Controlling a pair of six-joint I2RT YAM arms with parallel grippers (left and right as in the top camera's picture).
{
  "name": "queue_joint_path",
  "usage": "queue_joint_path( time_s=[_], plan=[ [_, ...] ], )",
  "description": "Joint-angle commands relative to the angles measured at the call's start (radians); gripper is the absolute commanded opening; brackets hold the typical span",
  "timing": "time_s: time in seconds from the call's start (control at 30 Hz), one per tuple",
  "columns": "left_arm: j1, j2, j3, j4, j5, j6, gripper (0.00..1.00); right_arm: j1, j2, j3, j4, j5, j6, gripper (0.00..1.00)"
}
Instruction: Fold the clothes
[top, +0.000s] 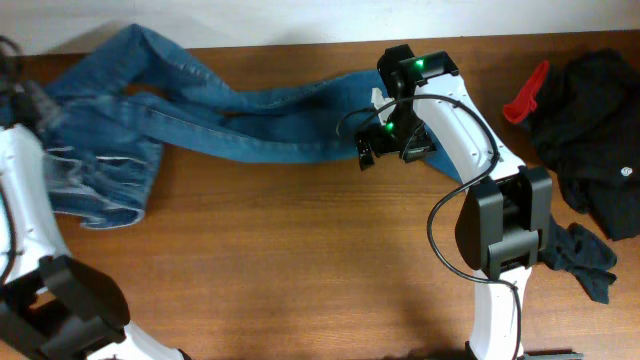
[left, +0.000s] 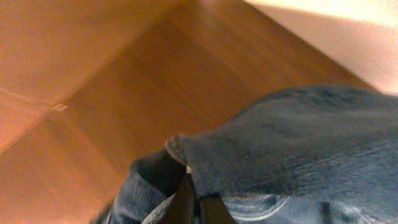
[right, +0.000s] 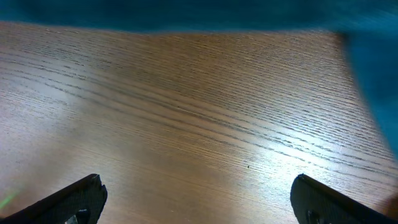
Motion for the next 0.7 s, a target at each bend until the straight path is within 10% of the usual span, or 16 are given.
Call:
queue_joint_path(
  time_s=[0.0,0.2,0.67],
  plan=[
    [0.036,-0.009,0.021,-0.002,-0.041,0.010,0.29,-0.003,0.004,-0.004,-0.005,0.009,-0.010,1.00],
    [0.037,0.005,0.021,-0.061,-0.043,0.016,0.66,-0.003,0.004,-0.004,-0.005,0.008,-0.010,0.99],
    [0.039,0.056,-0.166,-0.259,0.106,-0.051,0.66,-0.003,0.004,-0.004,-0.015,0.008,-0.010,1.00]
  ],
)
